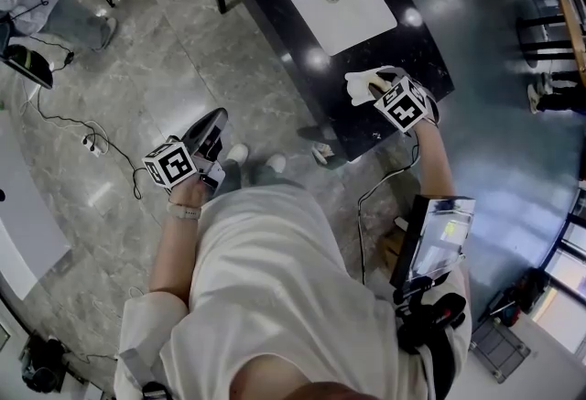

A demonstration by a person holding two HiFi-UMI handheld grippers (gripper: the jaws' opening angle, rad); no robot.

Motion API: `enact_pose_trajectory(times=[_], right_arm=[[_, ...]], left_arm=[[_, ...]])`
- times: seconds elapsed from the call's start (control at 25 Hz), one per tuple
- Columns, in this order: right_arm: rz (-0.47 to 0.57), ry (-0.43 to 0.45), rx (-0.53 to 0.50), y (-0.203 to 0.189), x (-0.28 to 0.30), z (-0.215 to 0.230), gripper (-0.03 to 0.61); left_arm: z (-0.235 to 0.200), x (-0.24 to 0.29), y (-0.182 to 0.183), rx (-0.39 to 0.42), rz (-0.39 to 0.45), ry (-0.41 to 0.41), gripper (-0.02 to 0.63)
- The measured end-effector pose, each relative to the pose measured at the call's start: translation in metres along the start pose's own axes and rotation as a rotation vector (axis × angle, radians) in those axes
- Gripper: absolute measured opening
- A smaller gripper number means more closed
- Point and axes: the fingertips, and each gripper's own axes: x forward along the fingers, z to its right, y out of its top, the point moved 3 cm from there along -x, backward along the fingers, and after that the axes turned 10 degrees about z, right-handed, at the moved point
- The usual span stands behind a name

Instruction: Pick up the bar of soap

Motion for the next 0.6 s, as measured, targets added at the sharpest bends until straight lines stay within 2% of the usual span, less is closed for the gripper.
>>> enact_pose_trajectory(times=[0.44,0.6], right_arm=[[-0.042,0.013,0.038,-0.019,0.019,-0.008,0.137],[-0.01,0.015,0.093,-0.025,0.022,-0.009,0.127]], left_arm=[[0.001,-0.001,-0.005,-0.008,0.0,0.004,0.008],[-0.001,-0.004,-0.005,-0.01,0.003,0.01,0.008]])
